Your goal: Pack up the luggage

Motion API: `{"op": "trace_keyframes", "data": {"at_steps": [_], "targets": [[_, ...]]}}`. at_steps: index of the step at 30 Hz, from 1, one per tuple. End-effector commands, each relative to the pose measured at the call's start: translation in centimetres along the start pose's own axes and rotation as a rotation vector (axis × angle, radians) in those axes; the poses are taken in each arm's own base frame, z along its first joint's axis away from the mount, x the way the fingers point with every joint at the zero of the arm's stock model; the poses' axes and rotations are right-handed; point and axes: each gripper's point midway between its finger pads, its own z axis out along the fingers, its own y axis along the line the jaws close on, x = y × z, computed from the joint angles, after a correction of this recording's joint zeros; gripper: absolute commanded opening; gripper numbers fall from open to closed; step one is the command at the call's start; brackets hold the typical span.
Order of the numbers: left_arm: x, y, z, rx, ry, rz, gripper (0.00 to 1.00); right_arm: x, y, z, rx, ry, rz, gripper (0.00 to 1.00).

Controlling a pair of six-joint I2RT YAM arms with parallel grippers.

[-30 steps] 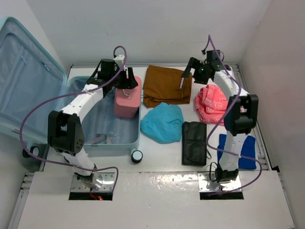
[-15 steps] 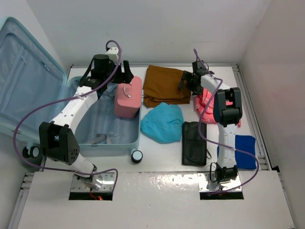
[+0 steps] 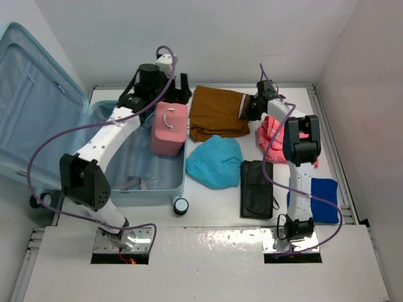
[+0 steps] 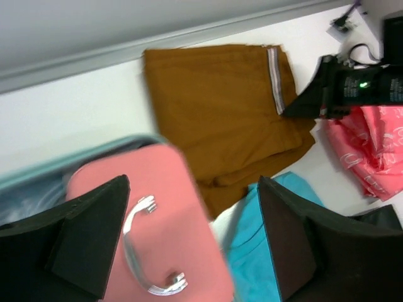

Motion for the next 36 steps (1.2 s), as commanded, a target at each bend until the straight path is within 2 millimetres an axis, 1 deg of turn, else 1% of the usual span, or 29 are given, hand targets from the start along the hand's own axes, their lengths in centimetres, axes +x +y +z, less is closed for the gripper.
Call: {"op": "trace_keyframes", "data": {"at_steps": [1, 2, 3, 4, 5, 6, 7, 8, 9, 10, 11, 13, 14, 15, 16, 17, 18, 19, 20, 22, 23, 24, 25, 26, 27, 29, 31, 35, 36], "targets": [[-0.8, -3.8, 2.6, 0.038, -0.020, 0.023, 0.98, -3.2, 1.4, -4.3, -0.068, -0.077, -0.031, 0.00], [-0.8, -4.7, 3.2, 0.043, -0.020, 0.021, 1.00, -3.7, 1.0, -5.1, -0.076, -0.080, -0.016, 0.00], [-1.4, -5.9, 3.6, 0.063, -0.026, 0.017, 1.00, -3.8, 1.1, -5.6, -0.088, -0.079, -0.015, 0.00], [-1.1, -7.6, 4.2, 0.074, -0.021, 0.018, 1.00, -4.1, 1.0, -6.7, -0.086, -0.080, -0.023, 0.00], [-0.9, -8.3, 4.9, 0.073, -0.019, 0.024, 1.00, -4.8, 0.5, -7.7, -0.079, -0.097, -0.032, 0.00], [-0.2, -8.9, 6.2, 0.062, -0.001, 0.021, 1.00, -4.0, -0.1, -8.0, -0.063, -0.073, -0.028, 0.00], [0.4, -10.3, 6.9, 0.064, 0.012, 0.021, 1.00, -4.3, -0.2, -8.8, -0.062, -0.089, -0.037, 0.00], [0.8, -9.9, 7.8, 0.012, 0.020, 0.027, 1.00, -4.1, -1.1, -9.3, -0.040, -0.088, -0.045, 0.00], [3.8, -9.7, 9.9, -0.020, 0.098, 0.025, 1.00, -4.0, -1.2, -9.6, -0.036, -0.090, -0.051, 0.00], [2.7, -10.0, 10.5, -0.052, 0.071, 0.008, 1.00, -3.9, -1.1, -9.6, -0.039, -0.085, -0.063, 0.00], [3.2, -9.8, 11.4, -0.070, 0.082, 0.002, 1.00, -4.2, -2.7, -9.8, -0.016, -0.083, -0.035, 0.00], [4.8, -10.8, 13.2, -0.081, 0.103, 0.008, 1.00, -4.3, -3.3, -9.7, -0.004, -0.081, -0.022, 0.00], [5.1, -10.2, 13.7, -0.116, 0.100, 0.011, 0.97, -4.0, -3.4, -9.6, 0.005, -0.072, -0.015, 0.00], [5.5, -10.8, 14.0, -0.114, 0.104, 0.018, 0.96, -3.9, -3.7, -9.6, 0.016, -0.072, -0.015, 0.00], [6.7, -10.7, 14.9, -0.120, 0.121, 0.003, 0.92, -3.7, -3.5, -9.5, 0.019, -0.071, -0.012, 0.00], [6.9, -10.7, 15.2, -0.121, 0.124, 0.003, 0.89, -3.9, -3.7, -9.7, 0.030, -0.077, -0.008, 0.00], [7.8, -11.2, 15.5, -0.117, 0.138, -0.004, 0.86, -3.9, -3.9, -9.7, 0.044, -0.077, -0.008, 0.00], [8.4, -10.8, 15.8, -0.141, 0.143, -0.016, 0.84, -4.0, -4.0, -9.8, 0.053, -0.081, -0.007, 0.00], [9.8, -10.4, 16.3, -0.158, 0.170, -0.009, 0.77, -3.9, -3.9, -9.8, 0.056, -0.080, -0.008, 0.00], [11.0, -10.1, 16.9, -0.175, 0.187, -0.022, 0.72, -3.8, -4.0, -9.9, 0.061, -0.079, -0.001, 0.00], [11.6, -9.4, 17.0, -0.209, 0.194, -0.014, 0.67, -3.6, -4.1, -9.8, 0.061, -0.074, 0.000, 0.00], [12.6, -9.1, 17.5, -0.224, 0.209, -0.017, 0.65, -3.7, -4.0, -9.9, 0.060, -0.077, 0.001, 0.00], [13.2, -9.3, 17.6, -0.230, 0.215, -0.009, 0.65, -3.6, -4.1, -9.8, 0.061, -0.074, 0.002, 0.00], [13.6, -8.8, 17.8, -0.259, 0.214, -0.003, 0.64, -3.6, -4.0, -9.9, 0.058, -0.074, 0.001, 0.00], [12.9, -8.7, 17.8, -0.267, 0.199, -0.004, 0.64, -3.7, -4.0, -9.9, 0.058, -0.079, -0.003, 0.00], [14.1, -8.1, 18.3, -0.317, 0.203, 0.015, 0.62, -3.5, -4.0, -10.0, 0.058, -0.076, 0.001, 0.00], [14.6, -7.3, 18.6, -0.360, 0.198, 0.025, 0.65, -3.6, -4.0, -10.1, 0.056, -0.079, 0.000, 0.00], [15.1, -6.8, 19.6, -0.366, 0.195, 0.019, 0.68, -3.6, -3.6, -10.3, 0.040, -0.080, -0.011, 0.00], [15.9, -6.9, 20.0, -0.360, 0.209, 0.013, 0.68, -3.7, -3.5, -10.3, 0.036, -0.083, -0.017, 0.00]]}}
